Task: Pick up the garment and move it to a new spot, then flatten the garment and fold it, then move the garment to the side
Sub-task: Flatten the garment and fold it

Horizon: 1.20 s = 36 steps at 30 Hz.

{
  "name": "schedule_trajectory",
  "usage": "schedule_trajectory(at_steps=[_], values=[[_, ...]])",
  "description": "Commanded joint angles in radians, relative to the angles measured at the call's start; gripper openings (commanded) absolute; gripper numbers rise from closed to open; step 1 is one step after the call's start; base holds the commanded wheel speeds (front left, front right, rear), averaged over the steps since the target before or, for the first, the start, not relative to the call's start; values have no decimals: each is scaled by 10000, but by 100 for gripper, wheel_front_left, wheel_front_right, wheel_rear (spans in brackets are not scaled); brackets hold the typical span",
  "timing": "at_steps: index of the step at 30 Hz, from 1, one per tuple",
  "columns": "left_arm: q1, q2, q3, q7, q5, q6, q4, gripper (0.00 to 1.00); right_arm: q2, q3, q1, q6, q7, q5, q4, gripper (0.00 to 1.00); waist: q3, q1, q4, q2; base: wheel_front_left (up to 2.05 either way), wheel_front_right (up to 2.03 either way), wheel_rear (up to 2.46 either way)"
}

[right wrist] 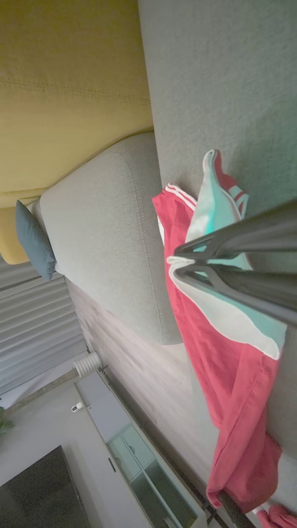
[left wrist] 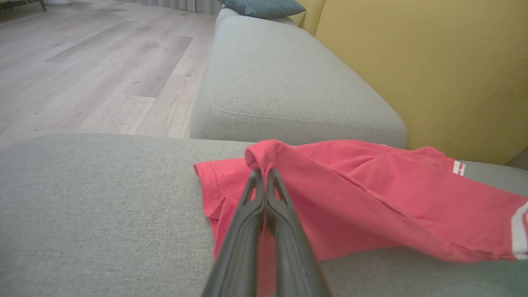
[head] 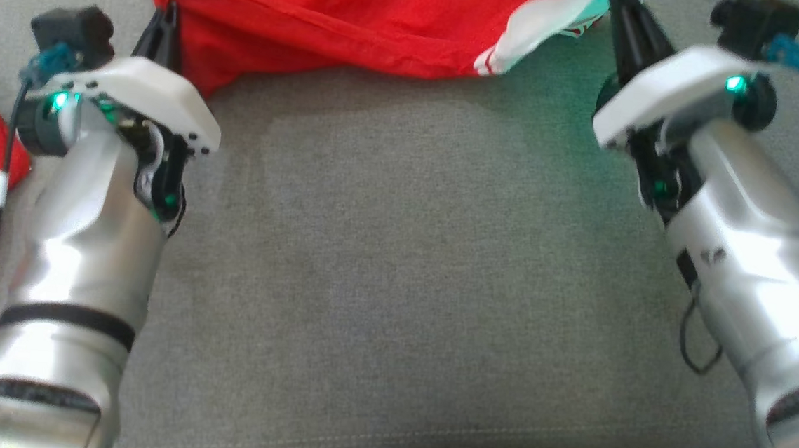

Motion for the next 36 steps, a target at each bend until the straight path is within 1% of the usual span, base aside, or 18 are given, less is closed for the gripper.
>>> schedule_trajectory(at_steps=[1, 6, 10, 13, 16, 20, 22, 23, 25, 28, 32, 34, 36], values=[[16, 323, 374, -50, 115, 68, -509, 0, -84, 144, 204, 39, -171, 114, -429, 0, -21, 0, -3, -1, 0, 0, 0], [1805, 191, 878, -50, 494, 58, -2217, 0, -852, 329, 1828, 39, -575, 557, -1502, 0, -315, 0, 16, -1, 0, 0, 0], [3590, 160, 1113, -50, 882, -23, -3627, 0, -1468, 112, 3360, 39, -685, 603, -2626, 0, -546, 0, 0, -1, 0, 0, 0], [4817, 206, 1318, -50, 1074, -61, -4678, 0, -1837, -317, 4597, 39, -710, 435, -3492, 0, -721, 0, -19, -1, 0, 0, 0], [5992, 291, 1472, -51, 1228, -57, -5569, 0, -2034, -881, 5916, 39, -638, 183, -4364, 0, -972, 0, -32, -1, 0, 0, 0], [7348, 453, 1549, -29, 1249, 69, -6363, 0, -2106, -2064, 7813, 39, -25, -382, -5811, 0, -1326, 0, -22, -1, 0, 0, 0], [7950, 538, 1563, 243, 1229, 188, -6887, 0, -1978, -2848, 8836, 39, 544, -775, -6715, 0, -1474, 0, -7, -1, 0, 0, 0], [8513, 647, 1600, 631, 1214, 348, -7535, 0, -1725, -3719, 9871, 39, 1256, -1289, -7753, 0, -1581, 0, 5, -1, 0, 0, 0], [9051, 758, 1661, 1054, 1186, 522, -8284, 0, -1300, -4547, 10862, 39, 2136, -1867, -8935, 0, -1677, 0, -15, -1, 0, 0, 0], [9805, 919, 1731, 1739, 1159, 773, -9425, 0, -470, -5571, 12164, 39, 3631, -2712, -10802, 0, -1769, 0, -42, -1, 0, 0, 0], [10663, 1082, 1779, 2563, 1129, 1048, -10783, 0, 453, -6357, 13309, 39, 5408, -3545, -12835, 0, -1828, 0, -61, -1, 0, 0, 0], [10974, 1145, 1781, 2881, 1116, 1138, -11298, 0, 713, -6557, 13606, 39, 6035, -3755, -13527, 0, -1832, 0, -43, -1, 0, 0, 0], [11134, 1219, 1739, 3131, 1111, 1148, -11638, 0, 854, -6681, 13730, 39, 6509, -3899, -13934, 0, -1809, 0, 17, -1, 0, 0, 0]])
